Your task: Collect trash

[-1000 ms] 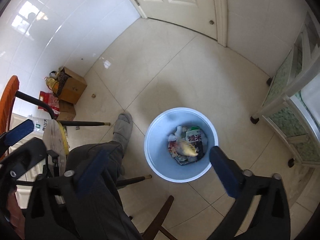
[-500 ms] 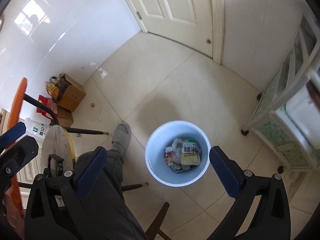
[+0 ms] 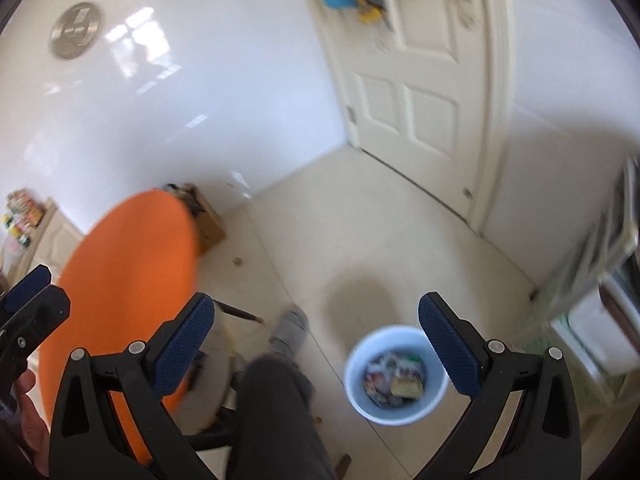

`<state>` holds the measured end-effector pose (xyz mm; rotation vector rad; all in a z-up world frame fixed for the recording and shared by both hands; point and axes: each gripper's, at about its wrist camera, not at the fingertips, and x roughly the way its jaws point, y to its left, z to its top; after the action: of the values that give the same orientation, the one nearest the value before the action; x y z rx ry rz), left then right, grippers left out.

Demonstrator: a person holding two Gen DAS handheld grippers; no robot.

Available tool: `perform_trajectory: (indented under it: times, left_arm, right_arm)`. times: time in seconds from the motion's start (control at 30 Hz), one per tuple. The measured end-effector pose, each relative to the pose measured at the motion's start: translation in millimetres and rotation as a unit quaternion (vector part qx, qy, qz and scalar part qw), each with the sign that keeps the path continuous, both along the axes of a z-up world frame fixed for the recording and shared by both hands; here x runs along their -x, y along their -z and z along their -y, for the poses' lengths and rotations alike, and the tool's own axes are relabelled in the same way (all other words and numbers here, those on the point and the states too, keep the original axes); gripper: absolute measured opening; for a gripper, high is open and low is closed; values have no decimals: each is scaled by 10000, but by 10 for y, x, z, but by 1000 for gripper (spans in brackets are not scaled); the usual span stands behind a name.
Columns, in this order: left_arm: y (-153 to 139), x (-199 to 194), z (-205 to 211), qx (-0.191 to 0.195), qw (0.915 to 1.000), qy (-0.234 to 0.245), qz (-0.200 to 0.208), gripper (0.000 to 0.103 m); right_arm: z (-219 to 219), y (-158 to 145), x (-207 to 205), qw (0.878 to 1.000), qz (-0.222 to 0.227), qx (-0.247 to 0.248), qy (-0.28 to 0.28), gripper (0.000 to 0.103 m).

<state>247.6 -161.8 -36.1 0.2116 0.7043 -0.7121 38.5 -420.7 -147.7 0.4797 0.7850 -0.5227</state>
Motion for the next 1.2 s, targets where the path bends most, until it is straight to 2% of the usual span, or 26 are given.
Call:
perform_trajectory:
  times: [0.13, 0.27, 0.4, 0.6, 0.67, 0.93, 1.07, 1.2]
  left_arm:
    - [-266, 99, -595, 214, 9972, -637, 316, 95]
    - [-476, 283, -1178, 336, 9892, -1265, 654, 99]
    - [-611, 541, -1740, 406, 9764, -1898, 947, 101]
    - [-643, 1115, -2203, 446, 9539, -2701, 1230, 102]
    - [-603, 1333, -2263, 450, 9465, -2917, 1305, 102]
    - [-470, 2161, -2305, 491, 9265, -3399, 1535, 102]
    - [-405, 2556, -2333, 562, 9201, -3529, 1603, 102]
    - [-351, 2950, -2332, 621, 9178, -3554, 1660, 102]
  right_arm:
    - [-531, -366, -338, 9972, 241, 324, -625, 103]
    - [-1130, -647, -633, 9901, 530, 538, -1187, 103]
    - [-1722, -837, -839, 9799, 817, 704, -1679, 103]
    - [-2432, -1014, -959, 9652, 1108, 903, -2191, 103]
    - [-2608, -1039, -933, 9612, 1173, 950, -2309, 103]
    - [-3073, -1098, -780, 9482, 1400, 1037, -2656, 103]
    - [-3214, -1101, -641, 9439, 1454, 1163, -2728, 103]
    - [-3263, -1122, -451, 9419, 1545, 1190, -2736, 103]
